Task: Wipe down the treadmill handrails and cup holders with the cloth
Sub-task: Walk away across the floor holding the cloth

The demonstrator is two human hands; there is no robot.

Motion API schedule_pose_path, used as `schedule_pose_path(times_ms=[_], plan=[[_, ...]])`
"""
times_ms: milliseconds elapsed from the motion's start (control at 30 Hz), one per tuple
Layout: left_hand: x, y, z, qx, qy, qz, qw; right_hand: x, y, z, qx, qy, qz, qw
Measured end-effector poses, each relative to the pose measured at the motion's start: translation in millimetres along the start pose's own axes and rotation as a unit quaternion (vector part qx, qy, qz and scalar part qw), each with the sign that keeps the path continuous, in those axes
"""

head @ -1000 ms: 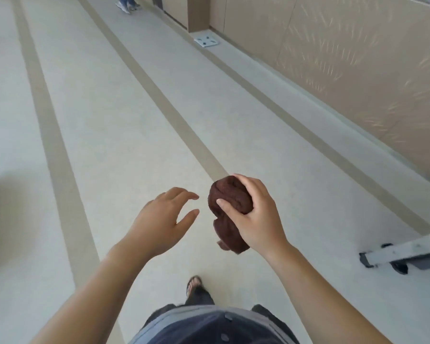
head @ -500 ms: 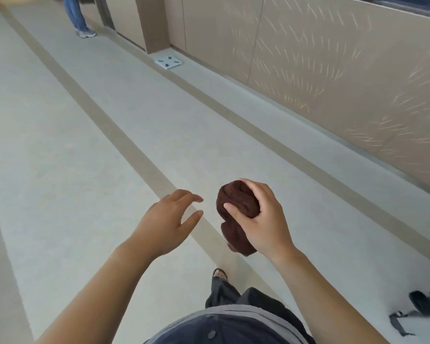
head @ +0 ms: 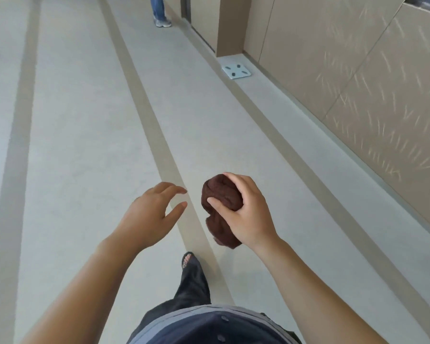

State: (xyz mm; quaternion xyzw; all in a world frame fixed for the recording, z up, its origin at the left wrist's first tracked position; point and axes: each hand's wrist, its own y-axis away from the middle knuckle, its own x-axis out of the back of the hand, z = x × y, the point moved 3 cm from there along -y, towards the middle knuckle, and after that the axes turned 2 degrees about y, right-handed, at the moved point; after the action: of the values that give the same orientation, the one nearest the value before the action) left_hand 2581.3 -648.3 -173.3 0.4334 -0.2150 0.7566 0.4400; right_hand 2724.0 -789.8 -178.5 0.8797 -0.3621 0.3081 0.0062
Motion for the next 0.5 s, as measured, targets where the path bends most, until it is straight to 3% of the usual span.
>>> schedule_pose_path(times_ms=[233, 500], plan=[[65, -221, -43, -0.023, -0.010, -0.010, 1.000, -10, -218, 27, -0.010, 0.023, 0.002, 1.000], [89, -480, -71, -0.080, 0.007, -0.023, 0.996, -19, -451, 99, -0.028, 0.036, 0.040, 0.998]])
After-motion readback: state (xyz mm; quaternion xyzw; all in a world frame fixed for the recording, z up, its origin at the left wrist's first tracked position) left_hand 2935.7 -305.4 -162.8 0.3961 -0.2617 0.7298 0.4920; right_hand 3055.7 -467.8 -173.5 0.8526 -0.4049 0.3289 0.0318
